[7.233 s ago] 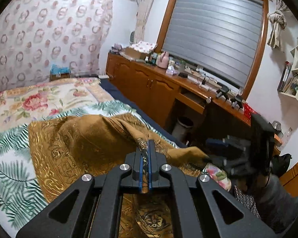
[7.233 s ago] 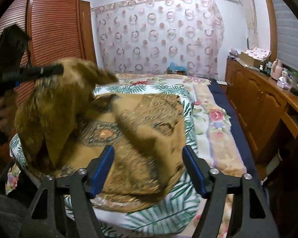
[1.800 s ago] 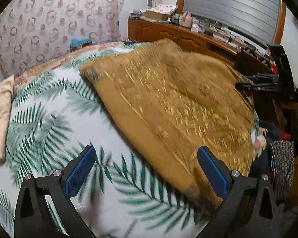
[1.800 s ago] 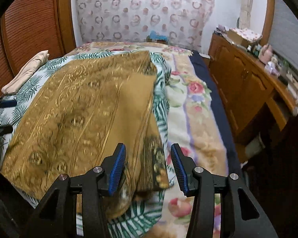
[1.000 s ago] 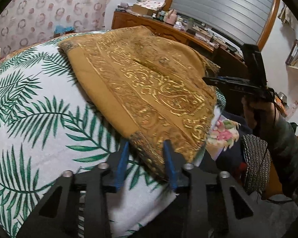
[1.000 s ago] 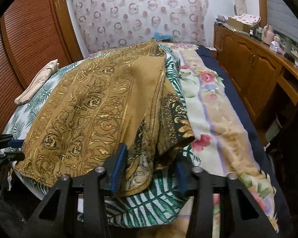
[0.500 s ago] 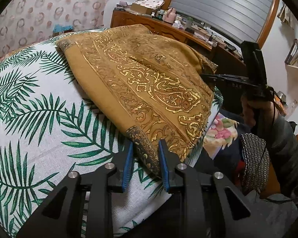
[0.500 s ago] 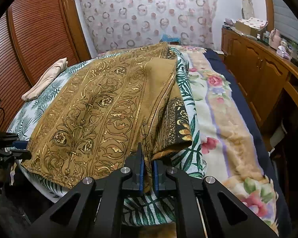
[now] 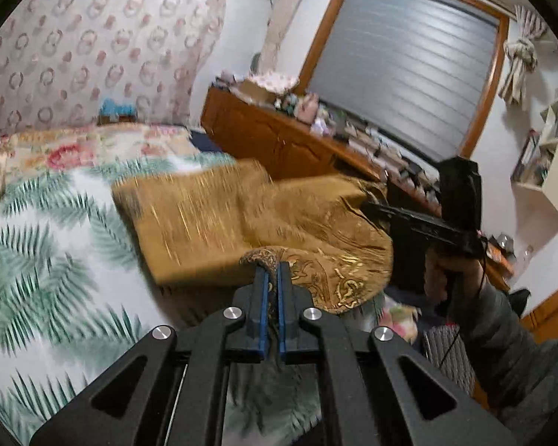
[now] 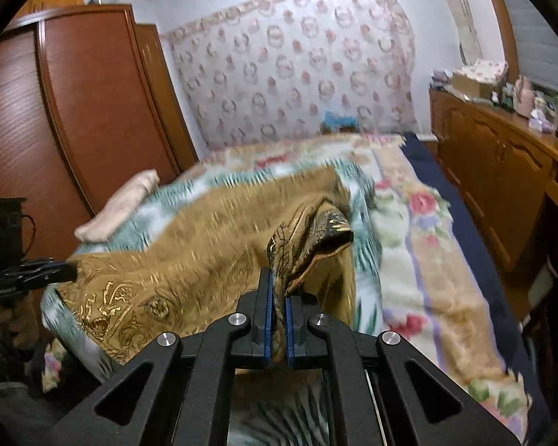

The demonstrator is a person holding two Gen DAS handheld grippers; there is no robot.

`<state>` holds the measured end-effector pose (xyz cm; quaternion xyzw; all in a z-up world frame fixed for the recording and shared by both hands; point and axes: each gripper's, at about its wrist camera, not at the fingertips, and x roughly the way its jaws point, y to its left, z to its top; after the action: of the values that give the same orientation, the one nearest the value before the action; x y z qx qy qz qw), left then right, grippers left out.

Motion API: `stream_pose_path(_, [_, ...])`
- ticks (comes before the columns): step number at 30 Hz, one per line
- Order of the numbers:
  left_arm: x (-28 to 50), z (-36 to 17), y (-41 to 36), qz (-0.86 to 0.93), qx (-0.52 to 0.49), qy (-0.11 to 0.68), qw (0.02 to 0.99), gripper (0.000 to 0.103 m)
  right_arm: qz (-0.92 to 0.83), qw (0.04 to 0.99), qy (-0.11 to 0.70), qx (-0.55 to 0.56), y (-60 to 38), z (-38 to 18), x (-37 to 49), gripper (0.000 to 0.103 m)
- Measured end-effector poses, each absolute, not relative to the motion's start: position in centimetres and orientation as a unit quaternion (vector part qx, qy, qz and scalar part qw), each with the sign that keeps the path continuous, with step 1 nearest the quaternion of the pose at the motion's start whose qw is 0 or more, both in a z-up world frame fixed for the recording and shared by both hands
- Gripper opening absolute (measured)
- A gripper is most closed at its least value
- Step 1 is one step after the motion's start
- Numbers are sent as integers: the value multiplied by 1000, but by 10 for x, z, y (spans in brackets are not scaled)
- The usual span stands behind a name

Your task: Fold small clothes

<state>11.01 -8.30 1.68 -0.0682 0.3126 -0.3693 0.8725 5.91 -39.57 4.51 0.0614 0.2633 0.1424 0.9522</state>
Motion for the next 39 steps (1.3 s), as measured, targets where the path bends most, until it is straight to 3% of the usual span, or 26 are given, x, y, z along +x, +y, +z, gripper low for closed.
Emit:
stream_pose_path(8, [196, 31, -72, -339, -101, 300, 886, 5, 151, 958, 243, 37, -382, 82, 134, 5])
stream_pose_path(17, [296, -7, -83, -286, -102, 359, 883, 5, 114, 939, 323, -21, -362, 56, 268, 5])
stream_pose_path(21, [315, -29, -89, -268, -80, 380, 882, 5, 96, 934, 343, -30, -358, 49, 308, 19])
stream_pose_path(23, [319, -32, -88, -269, -82, 385, 879, 5, 75, 938, 335, -37, -357, 54, 311, 46])
stream_pose_path(25, [318, -32, -87, -272, -81, 385, 878, 7, 63, 944, 322, -28, -360, 60, 311, 59])
stream_pose_path(27, [314, -28, -85, -272, -74, 379, 881, 16, 53, 947, 316, -17, -364, 69, 303, 60])
stream_pose_path(32, [295, -12, -72, -263, -47, 345, 900, 62, 54, 956, 285, -40, -355, 83, 250, 60])
stream_pose_path(33, [292, -11, -70, -265, -43, 343, 900, 76, 56, 957, 283, -37, -355, 86, 238, 60])
stream_pose_path(34, [288, -10, -68, -269, -39, 341, 900, 82, 64, 956, 284, -30, -354, 86, 224, 60])
stream_pose_path(39, [267, -12, -59, -271, -32, 339, 900, 82, 113, 937, 328, -45, -330, 66, 177, 60])
